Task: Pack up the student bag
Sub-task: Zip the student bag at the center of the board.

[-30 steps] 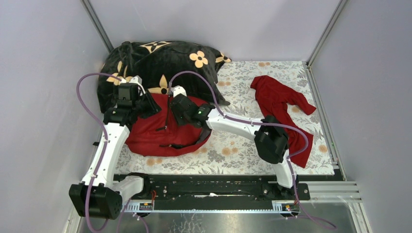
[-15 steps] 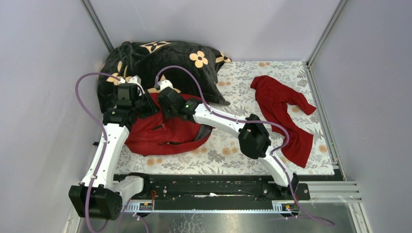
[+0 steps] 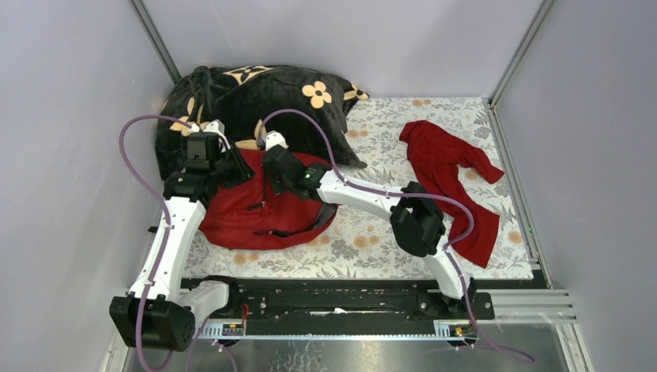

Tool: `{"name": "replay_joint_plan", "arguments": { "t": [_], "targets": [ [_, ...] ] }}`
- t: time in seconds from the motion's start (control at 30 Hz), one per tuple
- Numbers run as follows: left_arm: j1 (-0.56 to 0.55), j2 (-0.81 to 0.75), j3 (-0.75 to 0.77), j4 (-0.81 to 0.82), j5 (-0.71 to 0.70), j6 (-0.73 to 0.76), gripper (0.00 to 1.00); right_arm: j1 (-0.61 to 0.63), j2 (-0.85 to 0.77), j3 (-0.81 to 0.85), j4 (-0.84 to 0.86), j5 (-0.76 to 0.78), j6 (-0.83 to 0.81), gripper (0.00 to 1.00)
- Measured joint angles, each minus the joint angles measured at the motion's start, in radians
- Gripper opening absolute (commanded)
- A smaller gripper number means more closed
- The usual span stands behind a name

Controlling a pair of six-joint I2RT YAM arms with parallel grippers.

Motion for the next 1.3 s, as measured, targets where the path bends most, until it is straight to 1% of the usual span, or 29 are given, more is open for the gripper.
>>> {"name": "replay_joint_plan", "arguments": {
  "t": [0.03, 0.07, 0.1, 0.13, 0.17, 0.2, 0.23, 0.27, 0.3, 0.37, 0.4, 0.43, 0.47, 0.5, 0.57, 0.6, 0.63, 0.67, 0.8, 0.97, 1.1, 1.2, 1.3],
  "targets": [
    [0.0, 0.0, 0.0, 0.0, 0.0, 0.0, 0.38, 0.0, -0.014, -0.023, 0.004, -0.001, 0.002, 0.01],
    [0.0, 0.0, 0.001, 0.0, 0.0, 0.0, 0.38, 0.0, -0.029, -0.043, 0.005, -0.005, 0.003, 0.17],
    [0.0, 0.0, 0.001, 0.0, 0.0, 0.0, 0.38, 0.0, -0.037, -0.055, 0.004, -0.01, 0.003, 0.35],
    [0.0, 0.0, 0.001, 0.0, 0.0, 0.0, 0.38, -0.001, -0.046, -0.066, 0.004, -0.016, 0.004, 0.49],
    [0.0, 0.0, 0.001, 0.0, 0.001, 0.0, 0.38, -0.001, -0.053, -0.075, 0.004, -0.02, 0.012, 0.61],
    [0.0, 0.0, 0.001, 0.0, 0.001, 0.0, 0.38, -0.001, -0.065, -0.092, 0.004, -0.027, 0.008, 0.69],
    [0.0, 0.0, 0.001, 0.0, 0.001, 0.0, 0.38, -0.001, -0.077, -0.108, 0.004, -0.034, 0.011, 0.74],
    [0.0, 0.0, 0.001, 0.0, 0.001, 0.0, 0.38, -0.001, -0.092, -0.129, 0.003, -0.043, 0.01, 0.78],
    [0.0, 0.0, 0.001, 0.0, 0.001, 0.0, 0.38, -0.001, -0.101, -0.143, 0.003, -0.046, 0.013, 0.79],
    [0.0, 0.0, 0.001, 0.0, 0.002, 0.0, 0.38, -0.001, -0.119, -0.168, 0.001, -0.051, 0.015, 0.77],
    [0.0, 0.0, 0.001, 0.0, 0.002, 0.0, 0.38, -0.001, -0.129, -0.186, 0.004, -0.053, 0.021, 0.71],
    [0.0, 0.0, 0.001, 0.0, 0.004, 0.0, 0.38, -0.001, -0.137, -0.204, 0.006, -0.057, 0.029, 0.59],
    [0.0, 0.0, 0.001, 0.001, 0.008, 0.0, 0.38, -0.002, -0.144, -0.22, 0.008, -0.061, 0.036, 0.45],
    [0.0, 0.0, 0.001, 0.001, 0.011, -0.001, 0.38, -0.003, -0.152, -0.245, 0.015, -0.066, 0.052, 0.35],
    [0.0, 0.0, 0.001, 0.001, 0.017, -0.001, 0.38, -0.008, -0.159, -0.266, 0.019, -0.069, 0.064, 0.21],
    [0.0, 0.0, 0.001, 0.001, 0.02, -0.001, 0.38, -0.014, -0.164, -0.28, 0.021, -0.072, 0.076, 0.16],
    [0.0, 0.0, 0.001, 0.002, 0.023, -0.001, 0.38, -0.019, -0.169, -0.292, 0.024, -0.073, 0.088, 0.07],
    [0.0, 0.0, 0.001, 0.002, 0.027, -0.001, 0.38, -0.023, -0.172, -0.3, 0.027, -0.076, 0.096, 0.0],
    [0.0, 0.0, 0.001, 0.004, 0.039, -0.002, 0.38, -0.03, -0.203, -0.361, 0.068, -0.098, 0.127, 0.0],
    [0.0, 0.002, -0.009, 0.019, 0.061, -0.008, 0.38, -0.05, -0.298, -0.505, 0.134, -0.132, 0.151, 0.0],
    [-0.004, 0.008, -0.039, 0.024, 0.075, -0.008, 0.38, -0.085, -0.379, -0.61, 0.146, -0.167, 0.161, 0.0],
    [-0.019, 0.018, -0.063, 0.023, 0.079, -0.011, 0.39, -0.111, -0.418, -0.663, 0.142, -0.175, 0.162, 0.0],
    [-0.06, 0.029, -0.07, 0.023, 0.076, -0.021, 0.39, -0.12, -0.454, -0.705, 0.15, -0.169, 0.167, 0.0]
  ]
}}
